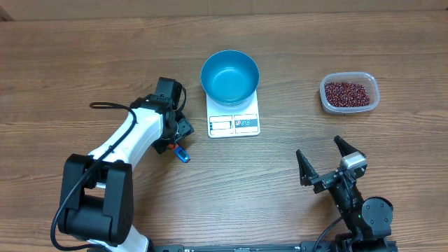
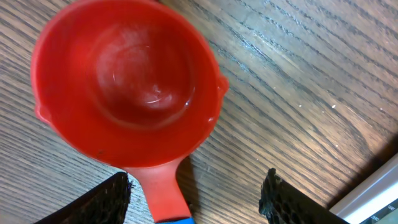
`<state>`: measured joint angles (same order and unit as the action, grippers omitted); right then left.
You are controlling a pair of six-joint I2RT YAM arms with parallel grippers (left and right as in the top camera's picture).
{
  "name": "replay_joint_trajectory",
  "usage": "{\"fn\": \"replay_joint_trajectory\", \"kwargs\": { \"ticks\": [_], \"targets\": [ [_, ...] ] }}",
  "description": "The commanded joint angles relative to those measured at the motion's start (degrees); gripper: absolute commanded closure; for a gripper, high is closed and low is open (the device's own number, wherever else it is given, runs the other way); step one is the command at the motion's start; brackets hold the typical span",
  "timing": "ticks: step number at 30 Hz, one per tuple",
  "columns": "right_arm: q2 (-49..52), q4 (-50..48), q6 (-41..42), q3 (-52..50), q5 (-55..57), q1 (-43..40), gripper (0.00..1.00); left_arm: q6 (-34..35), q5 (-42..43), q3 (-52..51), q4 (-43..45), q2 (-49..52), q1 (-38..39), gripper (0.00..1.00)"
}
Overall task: Scoop item into bowl and weigh 150g on scale
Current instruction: 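Reach the left gripper down over the red scoop handle, then close the left gripper on the scoop handle and lift it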
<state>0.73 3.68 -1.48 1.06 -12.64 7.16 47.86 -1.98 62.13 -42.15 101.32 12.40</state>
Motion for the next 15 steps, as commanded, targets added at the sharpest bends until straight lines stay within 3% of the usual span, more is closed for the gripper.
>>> {"fn": "replay_joint_trajectory", "kwargs": {
  "ticks": [1,15],
  "targets": [
    [-0.6,-0.3,0.4,-0.6,0.6,-0.2,0.00,0.0,-0.8,0.1,0.2,0.6,0.4,0.30],
    [-0.6,-0.3,0.4,-0.6,0.6,-0.2,0.00,3.9,-2.9,-3.9,4.2,0.6,0.4,0.36]
  ]
}}
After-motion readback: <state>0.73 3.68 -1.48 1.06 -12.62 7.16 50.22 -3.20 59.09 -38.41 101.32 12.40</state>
